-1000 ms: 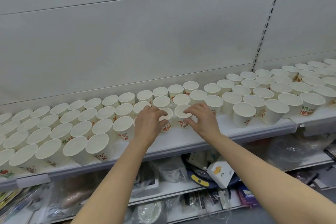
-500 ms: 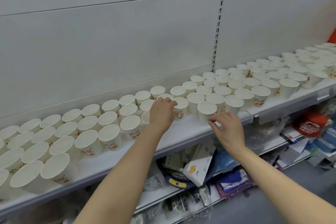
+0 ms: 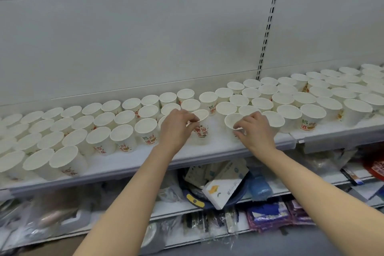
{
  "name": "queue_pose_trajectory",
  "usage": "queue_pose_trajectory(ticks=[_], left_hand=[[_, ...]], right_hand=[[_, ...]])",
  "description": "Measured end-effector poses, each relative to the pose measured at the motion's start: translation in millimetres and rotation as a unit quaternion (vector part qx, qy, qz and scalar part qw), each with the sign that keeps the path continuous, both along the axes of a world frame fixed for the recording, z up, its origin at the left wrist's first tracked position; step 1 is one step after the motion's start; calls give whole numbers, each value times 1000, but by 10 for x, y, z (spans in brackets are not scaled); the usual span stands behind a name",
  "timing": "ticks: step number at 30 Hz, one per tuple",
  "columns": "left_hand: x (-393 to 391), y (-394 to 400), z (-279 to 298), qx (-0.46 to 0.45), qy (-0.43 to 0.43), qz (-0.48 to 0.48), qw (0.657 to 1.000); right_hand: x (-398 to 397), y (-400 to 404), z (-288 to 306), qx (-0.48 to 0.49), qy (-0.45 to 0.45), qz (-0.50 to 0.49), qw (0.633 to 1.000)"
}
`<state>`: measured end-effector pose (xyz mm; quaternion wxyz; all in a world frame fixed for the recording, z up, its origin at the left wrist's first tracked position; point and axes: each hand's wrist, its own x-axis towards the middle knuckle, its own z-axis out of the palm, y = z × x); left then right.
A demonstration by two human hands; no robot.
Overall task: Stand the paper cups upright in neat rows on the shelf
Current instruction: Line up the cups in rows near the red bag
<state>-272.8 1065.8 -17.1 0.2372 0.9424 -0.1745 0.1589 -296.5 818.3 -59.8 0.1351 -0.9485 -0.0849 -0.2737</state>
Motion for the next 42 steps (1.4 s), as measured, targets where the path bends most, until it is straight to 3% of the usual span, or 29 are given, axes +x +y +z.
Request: queue_pose_trajectory(ticks=[8, 20, 33, 42], left_hand=[[-546, 620, -68, -26, -3, 72, 997], [-889, 2032, -46, -21, 22, 159, 987], [-753, 2551, -221, 99, 29, 172, 980], [-720, 2719, -246, 86, 23, 122, 989]], right_hand=[[-31, 277, 38, 54, -33, 54, 997], [-386, 1717, -4, 168, -1, 211, 963], [-475, 2616, -24, 154, 22, 190, 969], [-390, 2868, -42, 146, -14, 195, 970]])
